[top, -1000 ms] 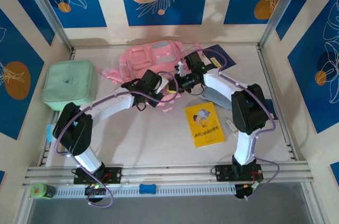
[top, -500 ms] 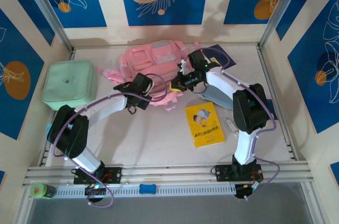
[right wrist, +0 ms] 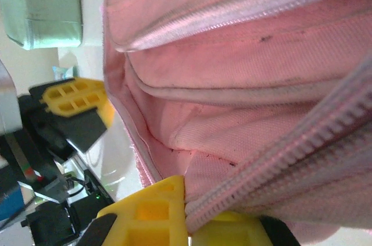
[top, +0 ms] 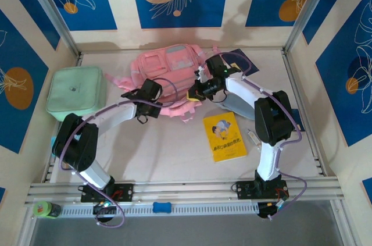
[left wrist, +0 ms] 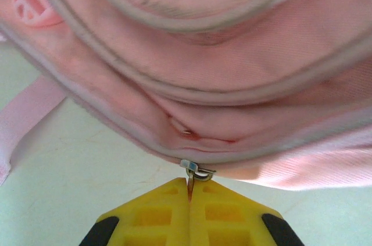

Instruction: Pack books, pencil case, and school supplies into a backpack

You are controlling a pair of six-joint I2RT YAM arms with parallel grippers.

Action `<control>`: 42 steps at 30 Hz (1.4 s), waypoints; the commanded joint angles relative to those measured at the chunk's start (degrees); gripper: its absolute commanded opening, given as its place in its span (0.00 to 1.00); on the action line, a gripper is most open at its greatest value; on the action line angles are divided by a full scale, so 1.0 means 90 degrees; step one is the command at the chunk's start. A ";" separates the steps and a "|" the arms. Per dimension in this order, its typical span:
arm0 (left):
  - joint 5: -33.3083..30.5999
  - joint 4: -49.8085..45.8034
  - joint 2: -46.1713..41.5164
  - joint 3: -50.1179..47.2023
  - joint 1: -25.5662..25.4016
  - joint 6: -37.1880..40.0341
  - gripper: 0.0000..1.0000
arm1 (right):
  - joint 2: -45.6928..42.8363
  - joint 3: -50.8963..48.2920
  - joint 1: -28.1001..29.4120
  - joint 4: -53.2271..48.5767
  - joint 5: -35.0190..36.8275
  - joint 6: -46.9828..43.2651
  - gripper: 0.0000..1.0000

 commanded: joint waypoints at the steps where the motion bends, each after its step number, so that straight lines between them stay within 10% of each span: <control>1: -0.0152 0.0001 0.0036 -0.0051 0.0364 -0.0372 0.00 | -0.0432 -0.0100 -0.0115 -0.0207 0.0384 -0.0094 0.00; 7: 0.1255 0.0723 -0.0036 -0.0169 0.0334 -0.0315 0.00 | -0.0272 0.0127 0.0558 -0.0204 0.0549 -0.0398 0.16; 17: 0.1203 0.0916 -0.0097 -0.0278 0.0343 -0.0471 0.00 | -0.1021 -0.0779 0.0854 0.1495 -0.0034 -0.0627 0.52; 27: 0.1106 0.0944 -0.0174 -0.0391 0.0389 -0.0608 0.00 | -0.0321 -0.1255 0.1262 0.3337 -0.0088 -0.2411 0.55; 42: 0.1027 0.0932 -0.0197 -0.0439 0.0460 -0.0701 0.00 | 0.0823 -0.0496 0.1793 0.3185 0.0712 -0.4090 0.51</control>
